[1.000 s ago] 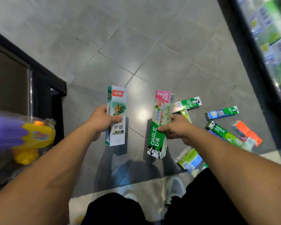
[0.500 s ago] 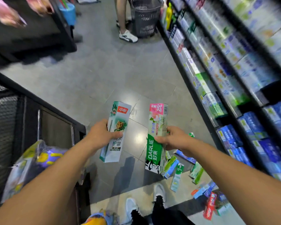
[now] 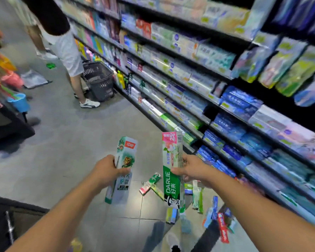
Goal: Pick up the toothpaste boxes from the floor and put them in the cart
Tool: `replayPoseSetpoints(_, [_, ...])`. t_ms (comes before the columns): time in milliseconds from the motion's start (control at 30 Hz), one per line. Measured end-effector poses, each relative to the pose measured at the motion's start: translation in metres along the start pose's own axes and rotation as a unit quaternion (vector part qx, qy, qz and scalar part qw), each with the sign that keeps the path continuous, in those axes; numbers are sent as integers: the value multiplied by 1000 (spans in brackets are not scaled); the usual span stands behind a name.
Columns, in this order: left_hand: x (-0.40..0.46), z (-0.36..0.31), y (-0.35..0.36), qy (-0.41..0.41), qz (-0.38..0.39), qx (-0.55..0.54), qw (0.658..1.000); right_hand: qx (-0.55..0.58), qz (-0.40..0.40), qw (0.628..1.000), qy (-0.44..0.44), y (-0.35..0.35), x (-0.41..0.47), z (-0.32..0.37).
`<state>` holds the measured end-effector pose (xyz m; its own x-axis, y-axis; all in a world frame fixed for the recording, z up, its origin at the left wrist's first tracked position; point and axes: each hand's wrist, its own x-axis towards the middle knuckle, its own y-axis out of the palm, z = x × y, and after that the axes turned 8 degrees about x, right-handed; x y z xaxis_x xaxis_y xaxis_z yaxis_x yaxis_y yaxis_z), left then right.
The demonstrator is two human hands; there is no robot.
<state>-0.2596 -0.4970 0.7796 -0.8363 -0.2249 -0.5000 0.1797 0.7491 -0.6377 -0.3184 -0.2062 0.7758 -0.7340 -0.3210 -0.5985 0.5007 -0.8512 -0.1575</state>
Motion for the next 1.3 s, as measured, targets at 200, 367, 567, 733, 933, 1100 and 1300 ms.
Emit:
replayPoseSetpoints(200, [-17,-81,45,108,54,52,991,64,-120,990,26,-67,-90,-55])
replayPoseSetpoints(367, [-41,-158,105,183,115,97,971,138,-219,966,18,-123,-161,-99])
replayPoseSetpoints(567, [-92,-272,221,286,177,178,925,223,-320,921,3,-195,-269,-174])
replayPoseSetpoints(733, [-177,-358,345,361,219,207,882,280,-406,870,17,-258,-369,-269])
replayPoseSetpoints(933, [-280,-426,486,446,264,279,808,327,-487,809,31,-314,-492,-370])
replayPoseSetpoints(1100, [-343,-469,585,494,295,299,761,340,-557,757,35,-335,-588,-431])
replayPoseSetpoints(1300, [-406,-510,691,532,360,339,687,394,-612,682,69,-348,-658,-497])
